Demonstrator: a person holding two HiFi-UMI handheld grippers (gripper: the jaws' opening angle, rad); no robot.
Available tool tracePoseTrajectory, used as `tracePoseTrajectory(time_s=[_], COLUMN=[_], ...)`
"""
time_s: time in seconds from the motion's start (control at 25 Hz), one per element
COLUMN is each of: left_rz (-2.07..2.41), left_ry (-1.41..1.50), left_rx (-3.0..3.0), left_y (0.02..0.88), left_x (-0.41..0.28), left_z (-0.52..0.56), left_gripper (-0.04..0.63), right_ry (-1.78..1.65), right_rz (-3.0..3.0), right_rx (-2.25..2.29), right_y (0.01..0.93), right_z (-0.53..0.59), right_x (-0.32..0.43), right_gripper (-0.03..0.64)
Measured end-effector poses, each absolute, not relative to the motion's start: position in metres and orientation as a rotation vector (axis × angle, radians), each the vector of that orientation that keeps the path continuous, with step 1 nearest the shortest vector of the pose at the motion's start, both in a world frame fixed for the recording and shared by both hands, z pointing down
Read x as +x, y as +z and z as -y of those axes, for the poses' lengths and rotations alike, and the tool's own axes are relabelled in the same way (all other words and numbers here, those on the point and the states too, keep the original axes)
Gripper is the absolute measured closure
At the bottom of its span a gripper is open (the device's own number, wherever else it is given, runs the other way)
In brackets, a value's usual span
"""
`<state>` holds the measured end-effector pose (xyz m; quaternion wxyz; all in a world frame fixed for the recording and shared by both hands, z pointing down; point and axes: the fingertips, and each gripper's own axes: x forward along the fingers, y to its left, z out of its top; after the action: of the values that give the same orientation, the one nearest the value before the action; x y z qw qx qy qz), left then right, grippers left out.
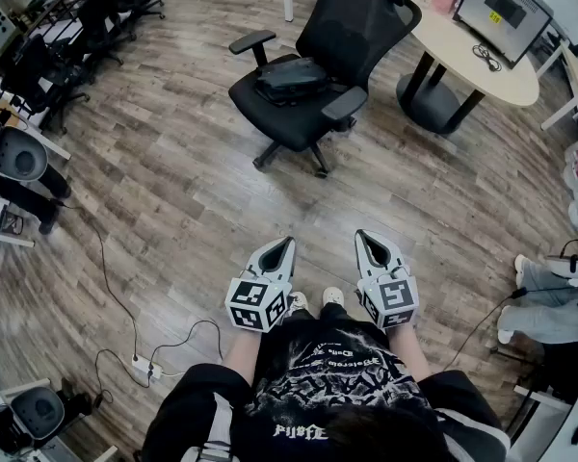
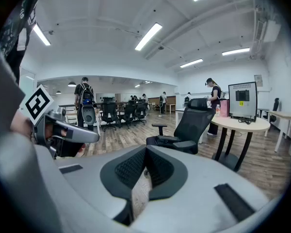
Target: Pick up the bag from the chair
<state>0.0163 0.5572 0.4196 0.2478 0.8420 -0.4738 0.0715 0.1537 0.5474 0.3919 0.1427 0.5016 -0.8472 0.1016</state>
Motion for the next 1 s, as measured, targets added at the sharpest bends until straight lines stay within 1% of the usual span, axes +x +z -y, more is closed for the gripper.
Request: tracePoseTrajectory(time_s=[0.44, 0.68, 0.8, 0.84, 0.92, 0.96, 1.0], left_rz=[1.310, 1.318, 1.331, 1.325, 1.303, 1.296, 1.294], left_ry=[0.184, 0.248, 0.243, 0.237, 0.220, 0.209, 0.200], left_rx=[2.302, 2.309, 2.298, 2.294, 2.289, 2.284, 2.277], left_y=[0.418, 0.424, 0.425, 0.426, 0.428, 0.428, 0.428], left_x=[0.051, 0.056, 0.053, 0.052, 0.051, 0.049, 0.047], left_z=[-0.574, -0.584, -0.588, -0.589, -0.593, -0.595, -0.596], left_gripper=[0.589, 0.589, 0.587, 0.565, 0.517, 0.463, 0.379], right_ry=[0.282, 0.244, 0.303, 0.329, 0.346, 0.341, 0.336], right_rz=[2.488, 2.460, 2.476, 2.485, 2.501, 2.507, 2.511], right_rx=[1.455, 1.404, 1.393, 1.384, 1.351, 1.332, 1.321], right_y=[0.382, 0.390, 0.395, 0.397, 0.400, 0.400, 0.400], right_z=[-0.560, -0.566, -0.565, -0.566, -0.569, -0.570, -0.571], right_x=[0.185, 0.189, 0.187, 0.186, 0.180, 0.176, 0.173], right_gripper=[0.614, 0.612, 0.607, 0.525, 0.438, 0.382, 0.343])
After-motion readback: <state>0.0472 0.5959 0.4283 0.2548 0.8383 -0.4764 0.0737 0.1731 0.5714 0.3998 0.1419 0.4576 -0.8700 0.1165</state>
